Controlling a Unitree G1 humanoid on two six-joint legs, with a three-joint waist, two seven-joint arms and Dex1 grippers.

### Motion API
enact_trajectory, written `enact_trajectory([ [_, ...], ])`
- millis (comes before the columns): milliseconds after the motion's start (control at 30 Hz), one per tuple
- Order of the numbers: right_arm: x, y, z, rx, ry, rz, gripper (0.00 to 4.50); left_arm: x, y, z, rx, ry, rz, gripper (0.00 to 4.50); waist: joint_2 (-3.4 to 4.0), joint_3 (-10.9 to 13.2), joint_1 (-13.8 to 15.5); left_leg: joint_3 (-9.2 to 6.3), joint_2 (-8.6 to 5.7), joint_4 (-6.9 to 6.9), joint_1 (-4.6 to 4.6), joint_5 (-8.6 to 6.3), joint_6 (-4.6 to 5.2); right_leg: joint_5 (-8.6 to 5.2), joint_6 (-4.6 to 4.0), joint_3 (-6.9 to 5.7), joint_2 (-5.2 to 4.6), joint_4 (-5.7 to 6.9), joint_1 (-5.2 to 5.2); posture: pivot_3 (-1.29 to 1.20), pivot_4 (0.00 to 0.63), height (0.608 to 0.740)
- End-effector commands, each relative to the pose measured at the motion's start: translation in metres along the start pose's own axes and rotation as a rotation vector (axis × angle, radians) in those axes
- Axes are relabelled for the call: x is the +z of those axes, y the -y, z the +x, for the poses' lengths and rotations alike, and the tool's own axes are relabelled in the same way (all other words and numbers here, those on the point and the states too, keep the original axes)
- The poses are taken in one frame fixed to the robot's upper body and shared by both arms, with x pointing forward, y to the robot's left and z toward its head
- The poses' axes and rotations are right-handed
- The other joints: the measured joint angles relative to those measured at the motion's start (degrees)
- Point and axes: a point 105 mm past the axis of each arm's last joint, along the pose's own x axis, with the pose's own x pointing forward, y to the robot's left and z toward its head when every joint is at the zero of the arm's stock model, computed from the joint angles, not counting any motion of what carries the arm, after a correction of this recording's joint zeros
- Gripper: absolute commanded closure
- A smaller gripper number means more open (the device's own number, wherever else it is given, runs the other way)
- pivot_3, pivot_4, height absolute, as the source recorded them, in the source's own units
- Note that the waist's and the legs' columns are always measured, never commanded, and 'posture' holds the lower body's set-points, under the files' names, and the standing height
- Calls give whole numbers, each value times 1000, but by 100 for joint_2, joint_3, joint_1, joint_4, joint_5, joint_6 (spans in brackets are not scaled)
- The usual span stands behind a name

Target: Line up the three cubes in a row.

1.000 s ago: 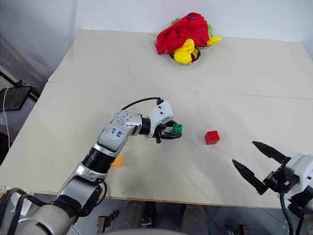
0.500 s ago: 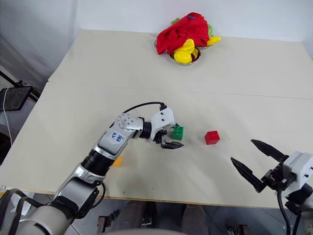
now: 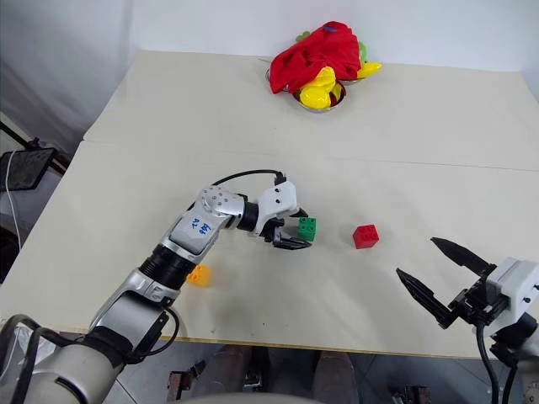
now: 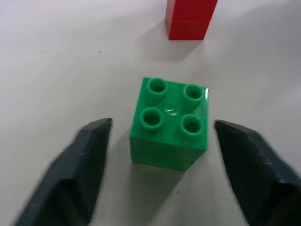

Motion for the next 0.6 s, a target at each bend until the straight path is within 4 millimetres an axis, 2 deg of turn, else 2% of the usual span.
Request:
enact_trajectory([
  [33,8,-2,2,20,12,-25,0,11,0,1,-17,33,39,2250,0,0,0,0,0,0,0,0,0,0,0,0,0,0,0,0,150,740],
  [67,8,-2,2,20,11,-25,0,12,0,2,-21,35,42,2599,0,0,-1,0,0,0,0,0,0,0,0,0,0,0,0,0,150,740],
  [133,8,-2,0,19,8,-25,0,14,2,3,-32,38,46,3001,0,0,0,0,0,0,0,0,0,0,0,0,0,0,0,0,150,740],
  [400,4,-3,-14,10,-27,-14,0,24,19,12,-93,50,57,2994,0,0,13,0,0,0,-1,0,0,0,0,0,0,0,0,0,150,740],
  [600,-5,-3,-33,28,-93,-10,0,22,15,17,-83,37,62,2994,0,0,13,2,0,1,1,0,0,0,0,3,0,0,0,0,150,740],
])
